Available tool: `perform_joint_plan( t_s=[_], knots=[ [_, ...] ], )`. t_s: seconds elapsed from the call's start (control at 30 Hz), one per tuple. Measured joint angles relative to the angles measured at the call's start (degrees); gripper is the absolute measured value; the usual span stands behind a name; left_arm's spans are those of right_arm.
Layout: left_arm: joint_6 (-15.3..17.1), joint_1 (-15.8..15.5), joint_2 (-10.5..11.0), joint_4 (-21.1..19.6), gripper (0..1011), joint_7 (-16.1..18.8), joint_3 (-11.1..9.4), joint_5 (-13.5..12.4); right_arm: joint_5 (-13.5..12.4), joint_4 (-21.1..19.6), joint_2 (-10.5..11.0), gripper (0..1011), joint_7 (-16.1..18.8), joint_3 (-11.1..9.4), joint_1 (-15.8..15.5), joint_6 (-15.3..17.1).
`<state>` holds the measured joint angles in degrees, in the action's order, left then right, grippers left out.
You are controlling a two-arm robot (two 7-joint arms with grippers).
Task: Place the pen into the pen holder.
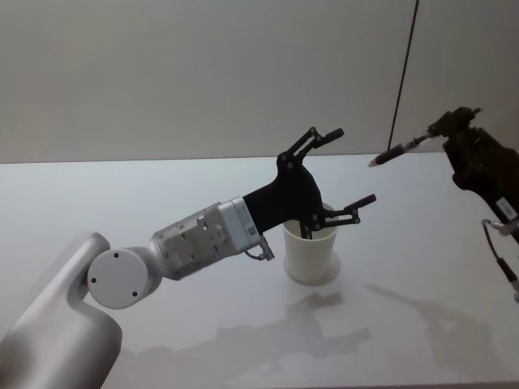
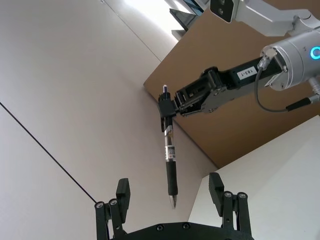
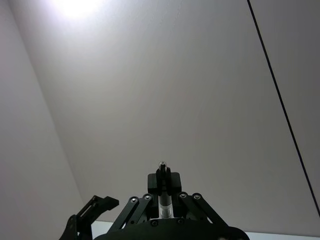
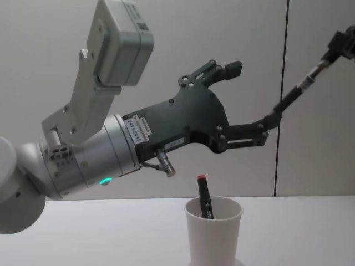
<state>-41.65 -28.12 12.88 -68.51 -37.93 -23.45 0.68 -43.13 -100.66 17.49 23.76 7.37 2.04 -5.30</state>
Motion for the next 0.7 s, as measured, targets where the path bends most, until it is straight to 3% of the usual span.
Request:
perform_joint_plan(
  t_s=[0.7],
  knots=[
    [0.0,0.0,0.0,0.0,1004,0.0,0.0,0.0,5.1,9.8,-1.0,131,2.7,0.7,3.5,-4.6]
  ],
)
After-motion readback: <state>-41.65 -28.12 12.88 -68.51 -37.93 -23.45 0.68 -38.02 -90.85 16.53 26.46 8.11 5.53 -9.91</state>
